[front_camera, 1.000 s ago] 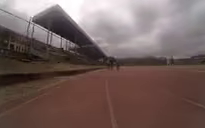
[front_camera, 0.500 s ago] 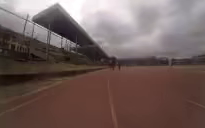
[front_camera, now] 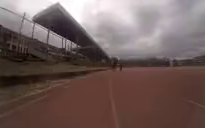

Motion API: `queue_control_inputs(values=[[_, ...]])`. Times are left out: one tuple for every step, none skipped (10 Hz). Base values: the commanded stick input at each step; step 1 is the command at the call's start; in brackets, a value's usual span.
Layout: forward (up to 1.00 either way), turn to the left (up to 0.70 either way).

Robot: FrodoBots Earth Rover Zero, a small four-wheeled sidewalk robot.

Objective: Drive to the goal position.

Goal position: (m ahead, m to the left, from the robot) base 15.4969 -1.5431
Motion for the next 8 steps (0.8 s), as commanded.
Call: queue_control_inputs(values=[[1.00, 0.00], [1.00, 0.00], [1.00, 0.00], [1.00, -0.03], [1.00, -0.20], [1.00, -0.27], [1.00, -0.27], [1.00, 0.00]])
